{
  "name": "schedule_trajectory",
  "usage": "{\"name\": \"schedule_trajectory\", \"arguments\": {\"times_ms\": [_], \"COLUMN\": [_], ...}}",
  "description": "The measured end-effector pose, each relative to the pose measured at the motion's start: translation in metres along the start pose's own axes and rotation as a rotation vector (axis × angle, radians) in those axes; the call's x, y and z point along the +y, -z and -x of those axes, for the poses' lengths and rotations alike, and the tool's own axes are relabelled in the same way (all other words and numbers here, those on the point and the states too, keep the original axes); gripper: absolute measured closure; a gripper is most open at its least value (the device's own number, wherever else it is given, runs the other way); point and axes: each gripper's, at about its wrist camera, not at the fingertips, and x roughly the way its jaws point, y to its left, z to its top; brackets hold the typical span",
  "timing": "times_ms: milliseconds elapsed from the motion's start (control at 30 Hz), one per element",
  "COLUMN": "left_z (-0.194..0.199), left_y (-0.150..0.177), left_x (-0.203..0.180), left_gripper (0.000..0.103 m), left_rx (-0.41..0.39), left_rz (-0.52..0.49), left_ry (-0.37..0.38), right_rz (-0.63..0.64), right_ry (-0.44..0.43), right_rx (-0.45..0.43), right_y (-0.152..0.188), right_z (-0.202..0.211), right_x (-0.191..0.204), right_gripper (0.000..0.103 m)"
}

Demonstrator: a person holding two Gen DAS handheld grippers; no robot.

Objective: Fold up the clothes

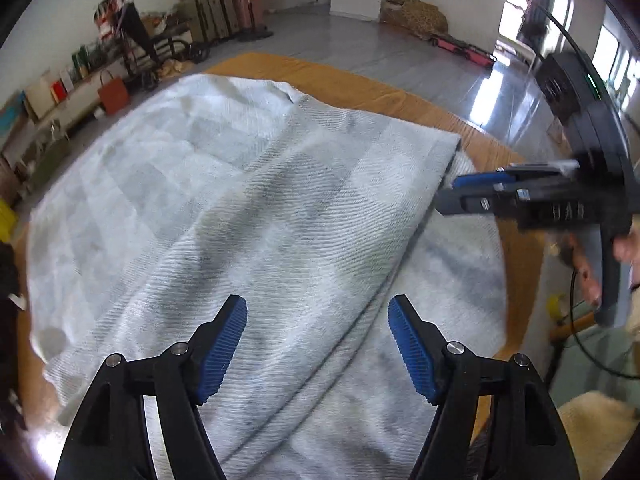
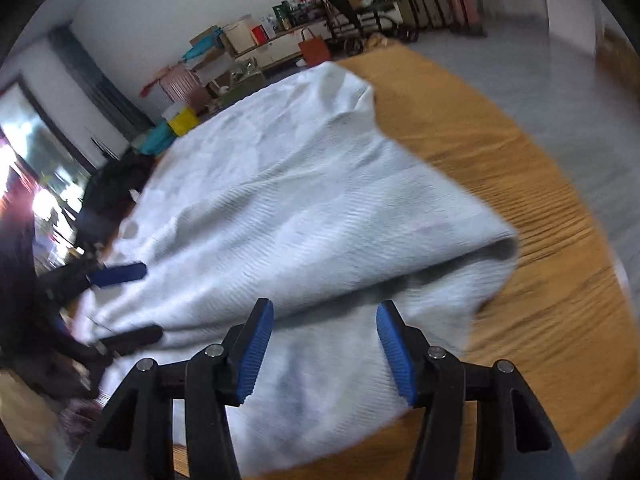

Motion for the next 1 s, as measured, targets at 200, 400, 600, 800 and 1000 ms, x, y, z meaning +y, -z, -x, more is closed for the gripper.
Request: {"name": "schedule_trajectory", "arguments": {"times_ms": [200, 400, 600, 800, 1000], "left_z": [0.005, 0.006, -0.003, -0.025, -0.007], "left_y": [0.007, 0.014, 0.007, 0.004, -0.005], "left_x": [0.002, -0.014, -0.028, -0.018, -0.001], "left_gripper": [0.029, 0.029, 0.029, 0.087, 0.097], "left_rx": [-0.049, -0.103, -0.119, -0.043, -0.106], "left_rz": [-0.048, -0.146, -0.175, -0.15, -0.031], "left_ry": [-0.08, -0.168, -0.14, -0.089, -0.014], "right_rz": [-0.043, -0.076, -0.126, -0.065, -0.227], "right_ry": [-0.059, -0.102, -0.12, -0.071, -0.221], "right_rx": [-0.026, -0.078, -0.12, -0.034, -0.027], "right_y": [-0.014, -0.019, -0.031, -0.003, 0.01], "right_z": [-0.014, -0.002, 0.02, 0.027, 0.027], "right_x": [0.008, 0.009, -0.001, 0.001, -0.017], "right_gripper": [0.053, 0.097, 0.096, 0.058, 0.051]}}
